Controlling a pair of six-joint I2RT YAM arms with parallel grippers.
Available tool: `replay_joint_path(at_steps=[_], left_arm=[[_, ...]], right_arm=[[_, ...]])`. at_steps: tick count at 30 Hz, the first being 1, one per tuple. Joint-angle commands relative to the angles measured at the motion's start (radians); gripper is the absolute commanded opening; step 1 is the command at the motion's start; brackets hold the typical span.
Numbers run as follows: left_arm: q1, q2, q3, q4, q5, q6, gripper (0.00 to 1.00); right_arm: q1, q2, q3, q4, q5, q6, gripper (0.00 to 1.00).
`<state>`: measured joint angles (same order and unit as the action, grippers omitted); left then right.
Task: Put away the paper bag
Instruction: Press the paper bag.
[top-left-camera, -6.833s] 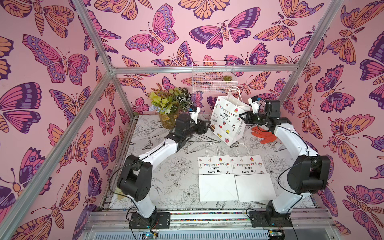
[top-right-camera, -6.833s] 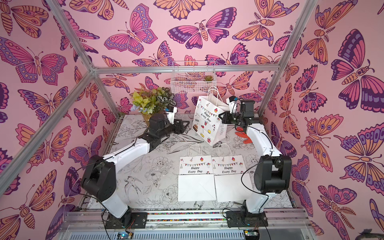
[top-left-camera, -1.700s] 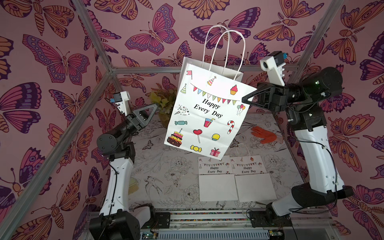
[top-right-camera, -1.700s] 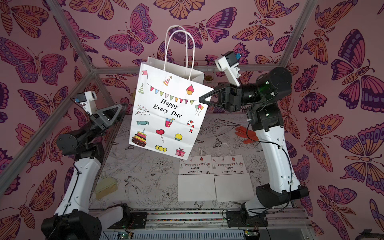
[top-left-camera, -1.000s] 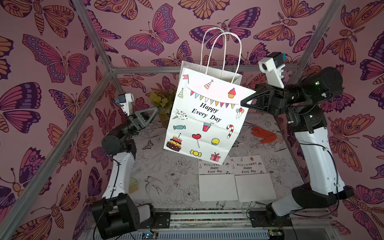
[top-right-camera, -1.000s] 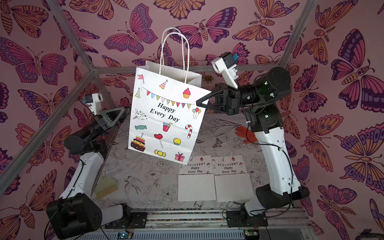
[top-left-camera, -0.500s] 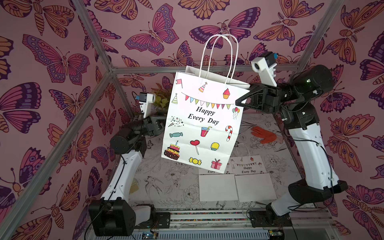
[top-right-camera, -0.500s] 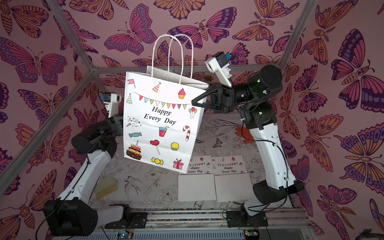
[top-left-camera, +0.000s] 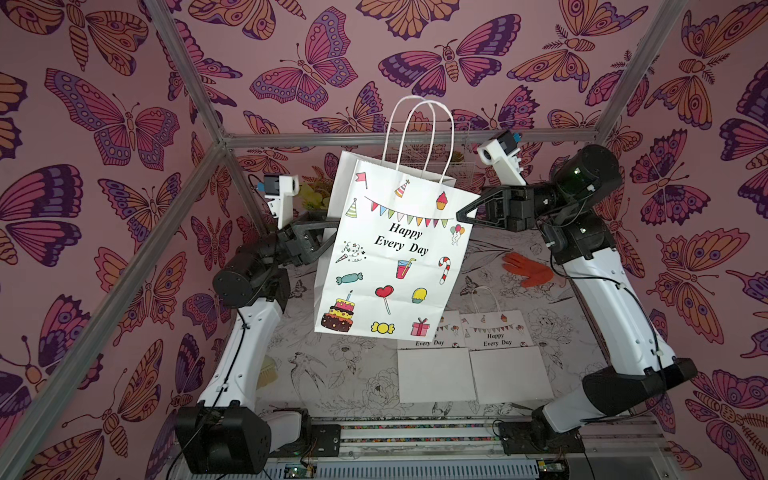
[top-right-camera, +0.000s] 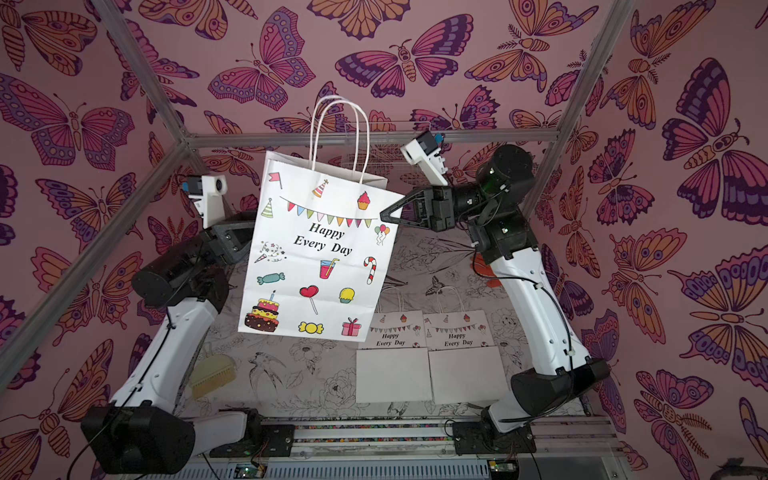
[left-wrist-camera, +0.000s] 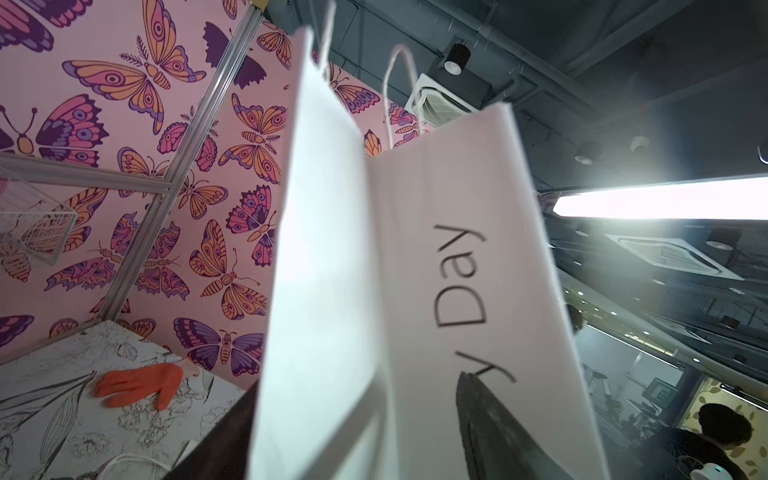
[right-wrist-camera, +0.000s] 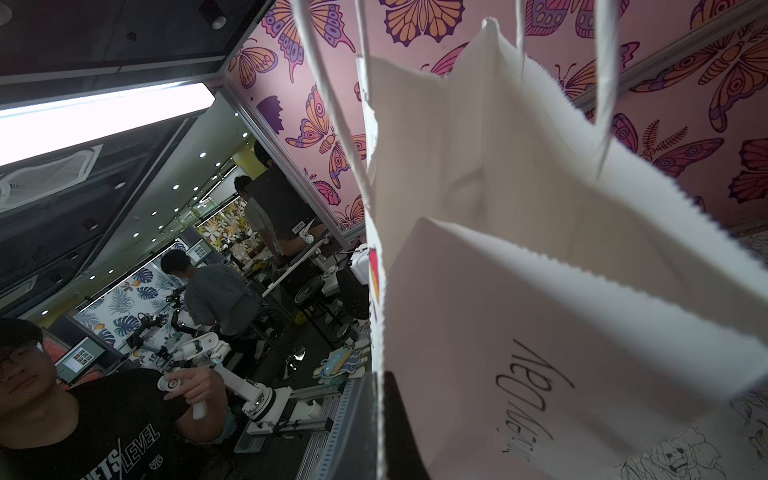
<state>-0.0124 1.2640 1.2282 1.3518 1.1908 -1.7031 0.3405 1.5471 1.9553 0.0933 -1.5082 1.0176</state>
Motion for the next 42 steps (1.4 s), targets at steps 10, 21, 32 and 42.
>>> replay_joint_path(at_steps=[10, 21, 32, 42], left_arm=[[0.006, -0.005, 0.094, 0.031, -0.082, -0.019, 0.69], [0.005, 0.081, 0.199, 0.027, -0.043, -0.049, 0.7], [-0.006, 0.092, 0.166, -0.024, 0.013, -0.014, 0.7], [-0.098, 0.042, 0.171, -0.494, 0.091, 0.39, 0.7]], right_arm=[[-0.063, -0.071, -0.066, -0.032, 0.017, -0.052, 0.0], [-0.063, -0.055, -0.106, -0.049, 0.034, -0.052, 0.0], [-0.056, -0.021, -0.104, -0.089, 0.061, -0.066, 0.0], [-0.036, -0.03, -0.106, -0.178, 0.094, -0.15, 0.0]])
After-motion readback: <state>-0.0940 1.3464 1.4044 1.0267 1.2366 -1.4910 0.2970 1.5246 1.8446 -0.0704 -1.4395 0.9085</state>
